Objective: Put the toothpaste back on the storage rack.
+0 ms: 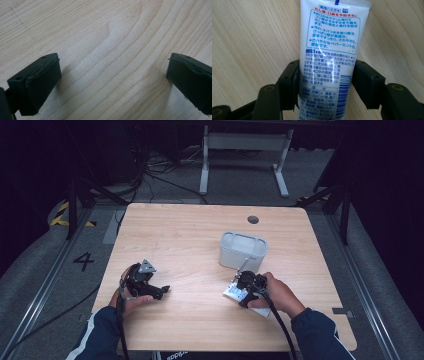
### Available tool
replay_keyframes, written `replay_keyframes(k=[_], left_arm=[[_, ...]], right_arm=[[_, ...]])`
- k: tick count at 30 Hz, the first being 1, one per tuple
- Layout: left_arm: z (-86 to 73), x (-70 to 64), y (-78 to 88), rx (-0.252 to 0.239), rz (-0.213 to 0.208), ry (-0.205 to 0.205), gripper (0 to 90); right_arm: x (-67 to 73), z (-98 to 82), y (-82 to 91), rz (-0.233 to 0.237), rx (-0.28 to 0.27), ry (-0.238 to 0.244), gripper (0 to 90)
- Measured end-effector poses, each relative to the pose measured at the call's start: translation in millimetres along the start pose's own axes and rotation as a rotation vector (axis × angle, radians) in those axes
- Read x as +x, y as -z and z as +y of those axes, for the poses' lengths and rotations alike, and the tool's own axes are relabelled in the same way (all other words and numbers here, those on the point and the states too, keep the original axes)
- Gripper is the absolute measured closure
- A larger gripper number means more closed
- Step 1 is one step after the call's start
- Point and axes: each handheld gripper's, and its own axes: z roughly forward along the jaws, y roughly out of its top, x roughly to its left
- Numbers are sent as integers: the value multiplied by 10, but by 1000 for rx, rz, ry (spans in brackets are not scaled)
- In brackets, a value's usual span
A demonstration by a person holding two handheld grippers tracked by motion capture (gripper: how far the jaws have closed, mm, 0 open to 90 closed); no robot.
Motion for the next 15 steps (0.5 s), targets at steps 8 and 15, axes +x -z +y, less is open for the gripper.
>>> replay_keyframes(k=[8, 15], left_arm=[[0, 0, 0, 0, 0, 0, 2], [0, 0, 0, 0, 0, 0, 2]], right_arm=[[-17, 15, 11, 4, 16, 19, 507], [-43, -21, 32, 27, -14, 22, 574]])
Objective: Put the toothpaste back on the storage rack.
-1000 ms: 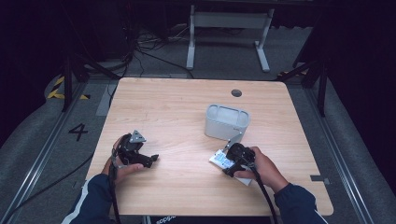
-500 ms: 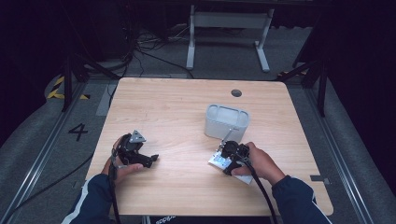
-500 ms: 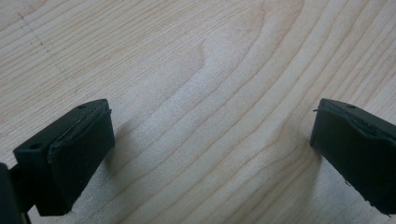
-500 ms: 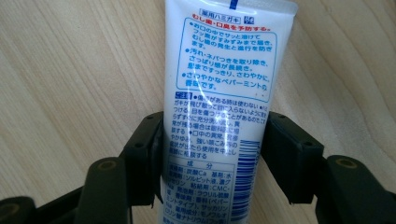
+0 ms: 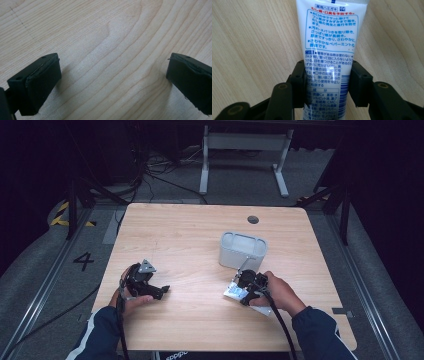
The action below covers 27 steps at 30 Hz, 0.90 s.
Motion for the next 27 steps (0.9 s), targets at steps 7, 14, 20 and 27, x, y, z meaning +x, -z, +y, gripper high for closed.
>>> replay_keyframes(k=[7, 14, 20, 27], left_arm=[[0, 2, -3, -4, -1, -2, 2], [0, 2, -3, -4, -2, -2, 2], [1, 2, -2, -2, -2, -2, 2], [-4, -9, 0, 0, -5, 9, 3]], right_arm=[[-15, -106, 43, 17, -80, 3, 643], [-16, -231, 82, 28, -181, -6, 656], [-32, -333, 162, 23, -262, -18, 663], [-3, -467, 340, 4, -406, 8, 665]])
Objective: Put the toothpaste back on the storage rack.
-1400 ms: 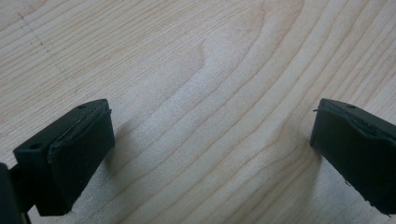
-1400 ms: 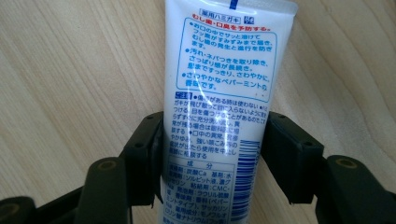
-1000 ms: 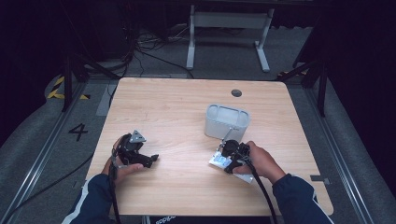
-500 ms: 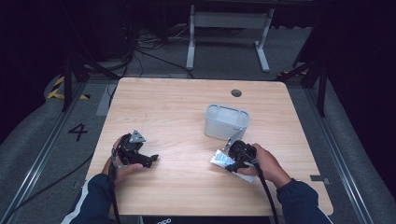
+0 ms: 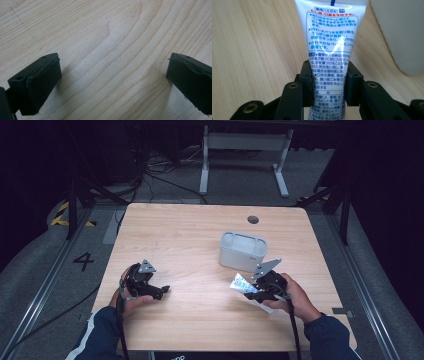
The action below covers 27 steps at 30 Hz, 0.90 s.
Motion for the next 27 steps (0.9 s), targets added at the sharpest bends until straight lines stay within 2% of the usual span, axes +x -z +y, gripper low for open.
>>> replay_keyframes(k=[1, 3, 7, 13, 17, 27], left_arm=[[0, 0, -2, -1, -2, 0, 3], [3, 8, 1, 0, 3, -10, 3], [0, 0, 0, 0, 0, -1, 3], [0, -2, 0, -1, 1, 1, 4], [0, -3, 2, 2, 3, -1, 5], [0, -2, 0, 0, 1, -2, 5]], right_arm=[[2, -5, 22, -8, -18, -6, 665], [11, -12, 54, -13, -38, 11, 665], [42, -25, 137, -31, -104, 19, 665], [91, -46, 227, -21, -186, 32, 664], [107, -50, 267, -39, -227, 37, 664], [82, -47, 480, -67, -333, 21, 663]])
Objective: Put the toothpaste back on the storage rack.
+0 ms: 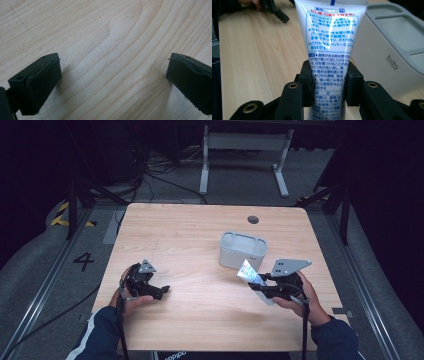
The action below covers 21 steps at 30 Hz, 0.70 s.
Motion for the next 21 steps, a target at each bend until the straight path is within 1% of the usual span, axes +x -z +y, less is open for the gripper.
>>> replay_keyframes(k=[2, 4, 6, 8, 10, 11, 13, 14, 15, 21], left_arm=[[0, 0, 1, 1, 1, 0, 4], [0, 0, 0, 0, 0, 0, 5], [0, 0, 0, 0, 0, 0, 4], [0, -1, 0, 1, 1, 0, 4], [0, 0, 0, 0, 0, 0, 4], [0, 0, 0, 0, 0, 0, 4], [0, 0, 0, 0, 0, 1, 4], [0, 0, 0, 0, 0, 1, 5], [0, 0, 0, 0, 0, 0, 4], [0, 0, 0, 0, 0, 1, 4]], right_arm=[[-9, 10, 41, -13, -19, -2, 663], [-25, 18, 102, -25, -63, -8, 663], [-37, 23, 133, -31, -84, -11, 663], [-48, 30, 181, -52, -128, -14, 662], [-59, 34, 212, -67, -159, -21, 662], [-59, 34, 212, -67, -159, -21, 662], [-70, 47, 249, -84, -195, -22, 661], [-70, 47, 249, -84, -195, -22, 661], [-72, 55, 263, -89, -216, -22, 661], [-73, 86, 262, -97, -240, -21, 659]])
